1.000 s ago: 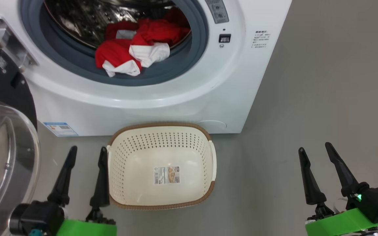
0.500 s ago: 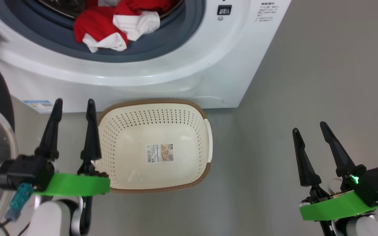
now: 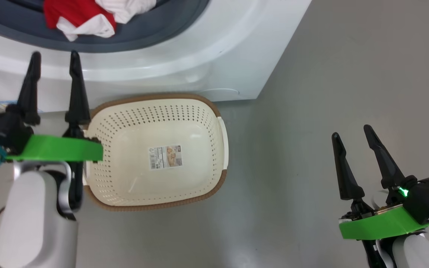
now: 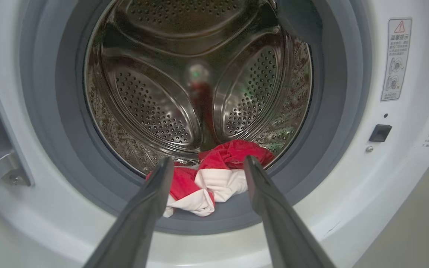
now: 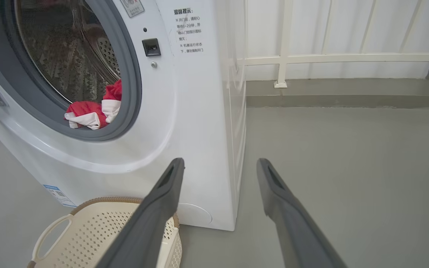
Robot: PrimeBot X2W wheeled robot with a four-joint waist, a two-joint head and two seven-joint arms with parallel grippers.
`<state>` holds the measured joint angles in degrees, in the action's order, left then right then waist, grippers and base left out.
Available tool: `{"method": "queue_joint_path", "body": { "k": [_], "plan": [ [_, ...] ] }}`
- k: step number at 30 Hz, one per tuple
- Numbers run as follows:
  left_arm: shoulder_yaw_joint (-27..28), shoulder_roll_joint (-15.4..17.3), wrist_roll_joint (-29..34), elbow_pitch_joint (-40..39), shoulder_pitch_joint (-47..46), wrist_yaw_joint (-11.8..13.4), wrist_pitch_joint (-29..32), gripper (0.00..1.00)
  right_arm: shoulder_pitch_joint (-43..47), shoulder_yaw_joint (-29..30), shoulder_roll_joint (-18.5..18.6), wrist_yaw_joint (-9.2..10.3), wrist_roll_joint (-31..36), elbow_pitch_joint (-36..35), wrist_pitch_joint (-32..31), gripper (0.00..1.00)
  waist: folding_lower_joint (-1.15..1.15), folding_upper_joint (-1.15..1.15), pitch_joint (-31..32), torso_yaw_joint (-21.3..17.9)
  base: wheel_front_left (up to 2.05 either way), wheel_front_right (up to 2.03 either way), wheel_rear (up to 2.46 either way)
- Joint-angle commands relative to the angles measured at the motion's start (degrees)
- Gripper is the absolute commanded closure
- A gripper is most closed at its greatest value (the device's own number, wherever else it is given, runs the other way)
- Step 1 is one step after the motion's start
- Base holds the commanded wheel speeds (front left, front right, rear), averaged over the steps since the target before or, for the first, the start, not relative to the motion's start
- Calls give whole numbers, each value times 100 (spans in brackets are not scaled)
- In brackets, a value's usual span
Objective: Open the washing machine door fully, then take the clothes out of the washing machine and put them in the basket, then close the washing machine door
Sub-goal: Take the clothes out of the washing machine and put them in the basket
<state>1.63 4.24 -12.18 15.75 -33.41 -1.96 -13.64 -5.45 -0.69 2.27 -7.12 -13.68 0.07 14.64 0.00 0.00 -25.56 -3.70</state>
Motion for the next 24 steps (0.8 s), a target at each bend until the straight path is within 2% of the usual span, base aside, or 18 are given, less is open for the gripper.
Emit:
{"method": "queue_joint_path", "body": {
  "k": [1,9,24],
  "plan": [
    [163,193,-27,-9,-192,53,-2,0,-104,-126,61,-36,-64,-128,36,0,0,0,-172,-106,0,0,0],
    [124,300,-29,524,-882,56,20,0,-229,-128,61,-36,-166,-91,36,0,0,0,-468,-175,0,0,0],
    [-51,746,355,1828,-2254,175,-109,0,-461,-204,61,-36,-259,-70,36,0,0,0,-897,-362,0,0,0]
  ]
}}
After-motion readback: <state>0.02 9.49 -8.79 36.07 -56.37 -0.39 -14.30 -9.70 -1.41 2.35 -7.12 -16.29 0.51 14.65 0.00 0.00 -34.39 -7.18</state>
